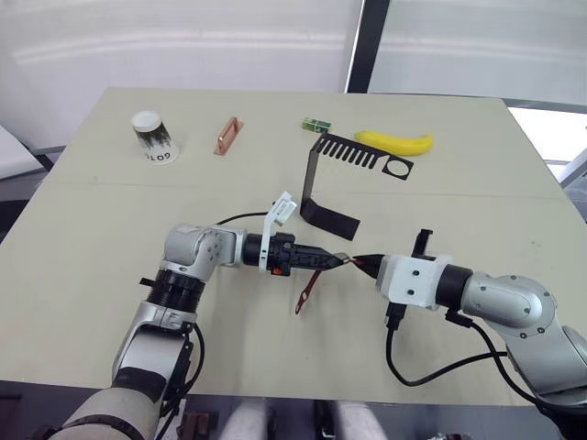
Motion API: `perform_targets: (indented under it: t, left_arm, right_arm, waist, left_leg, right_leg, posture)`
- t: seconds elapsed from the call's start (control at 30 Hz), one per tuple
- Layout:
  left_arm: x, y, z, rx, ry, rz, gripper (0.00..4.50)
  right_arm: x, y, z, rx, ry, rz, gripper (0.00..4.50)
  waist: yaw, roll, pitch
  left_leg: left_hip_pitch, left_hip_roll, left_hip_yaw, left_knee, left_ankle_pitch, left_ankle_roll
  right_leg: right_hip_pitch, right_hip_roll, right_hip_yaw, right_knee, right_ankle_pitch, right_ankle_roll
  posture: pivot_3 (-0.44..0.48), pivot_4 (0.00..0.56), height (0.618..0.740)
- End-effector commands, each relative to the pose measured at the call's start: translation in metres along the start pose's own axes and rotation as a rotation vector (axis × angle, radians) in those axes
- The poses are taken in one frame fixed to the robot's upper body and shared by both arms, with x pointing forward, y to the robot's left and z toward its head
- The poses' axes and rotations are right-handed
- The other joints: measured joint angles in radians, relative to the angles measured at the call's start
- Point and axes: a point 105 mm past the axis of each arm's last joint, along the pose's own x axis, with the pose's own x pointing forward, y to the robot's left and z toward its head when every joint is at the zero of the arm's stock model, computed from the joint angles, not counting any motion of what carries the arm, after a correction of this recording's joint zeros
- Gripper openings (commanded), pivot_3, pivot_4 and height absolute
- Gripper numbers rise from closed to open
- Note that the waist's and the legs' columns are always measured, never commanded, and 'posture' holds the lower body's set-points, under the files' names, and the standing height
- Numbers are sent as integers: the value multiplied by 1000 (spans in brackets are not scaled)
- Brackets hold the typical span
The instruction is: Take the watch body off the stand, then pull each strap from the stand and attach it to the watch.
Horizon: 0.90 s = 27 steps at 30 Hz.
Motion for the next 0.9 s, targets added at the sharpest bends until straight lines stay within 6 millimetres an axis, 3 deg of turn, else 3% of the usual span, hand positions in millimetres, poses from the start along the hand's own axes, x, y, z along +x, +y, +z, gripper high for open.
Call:
perform_targets:
  t: [0.03,0.9]
  left_arm:
    - [7,-13,11,20,-38,-62,1579]
    - [12,-20,16,16,-52,-84,1579]
  right_arm:
    - [1,-6,9,-33,-32,-35,0]
    - [5,-11,2,-6,-6,-49,0]
  waist:
    - [0,0,0]
    - [-1,0,0]
  left_leg:
    - [0,0,0,0,0,0]
    - [0,0,0,0,0,0]
  right_leg:
    - [0,0,0,0,0,0]
    - [0,0,0,0,0,0]
  posture:
    - [0,150,740]
    - [0,150,740]
